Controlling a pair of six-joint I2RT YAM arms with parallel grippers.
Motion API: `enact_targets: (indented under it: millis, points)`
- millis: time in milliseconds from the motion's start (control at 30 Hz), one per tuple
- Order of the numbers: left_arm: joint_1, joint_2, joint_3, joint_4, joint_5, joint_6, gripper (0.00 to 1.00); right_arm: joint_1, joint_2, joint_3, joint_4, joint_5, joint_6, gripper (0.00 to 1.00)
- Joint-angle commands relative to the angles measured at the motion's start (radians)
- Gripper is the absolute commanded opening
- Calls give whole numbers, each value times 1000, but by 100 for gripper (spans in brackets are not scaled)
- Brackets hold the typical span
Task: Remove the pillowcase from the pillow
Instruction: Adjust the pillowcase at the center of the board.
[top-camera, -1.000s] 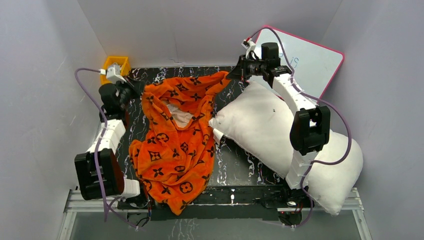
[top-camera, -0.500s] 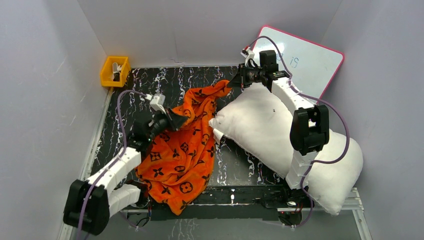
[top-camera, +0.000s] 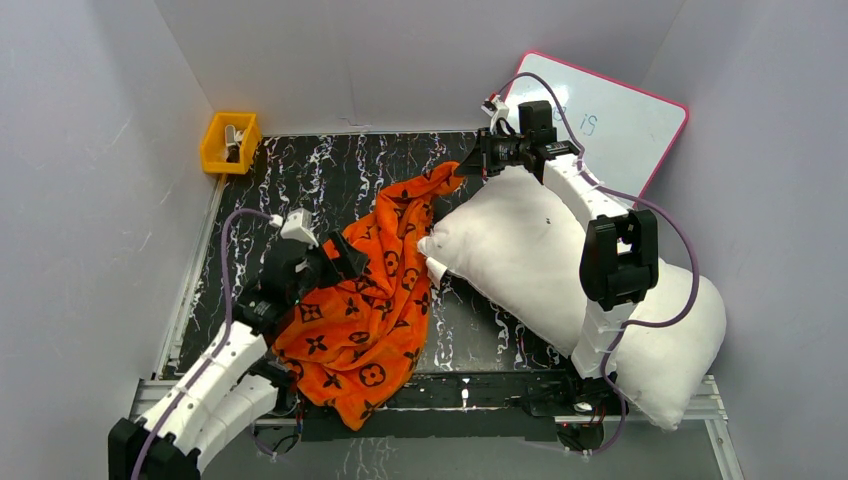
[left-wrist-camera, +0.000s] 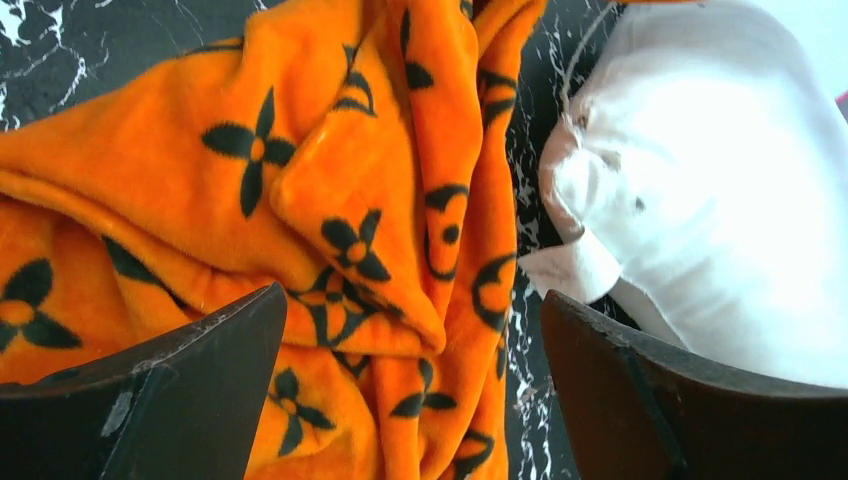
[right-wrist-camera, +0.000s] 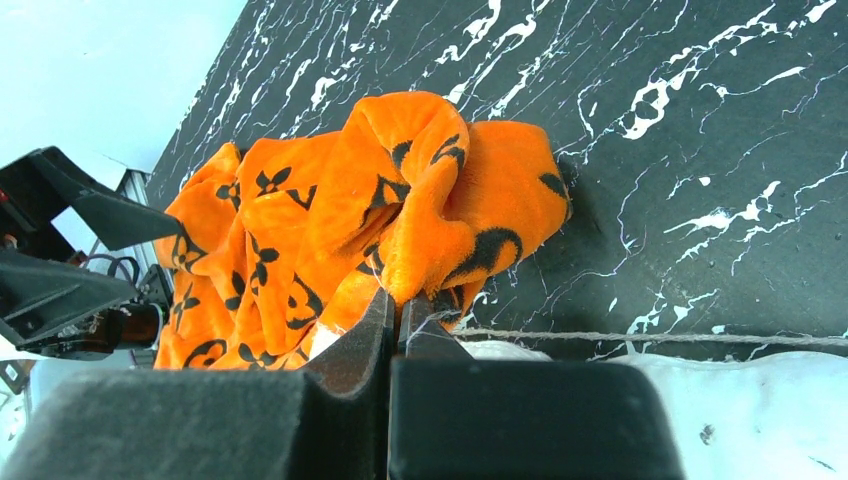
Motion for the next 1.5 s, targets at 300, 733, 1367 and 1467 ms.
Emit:
enact_targets:
  millis: [300, 733, 1367, 1467]
  points:
    - [11, 371, 43, 173, 49, -154, 85, -3, -46, 36, -17, 13, -15, 0]
    - [142, 475, 68, 330, 52, -142, 72, -2, -53, 15, -4, 8, 3, 0]
    - [184, 483, -12, 405, 226, -205, 57, -2, -43, 6, 9, 9, 22, 0]
    - [184, 493, -12, 400, 231, -205, 57, -2, -42, 6, 12, 8, 29, 0]
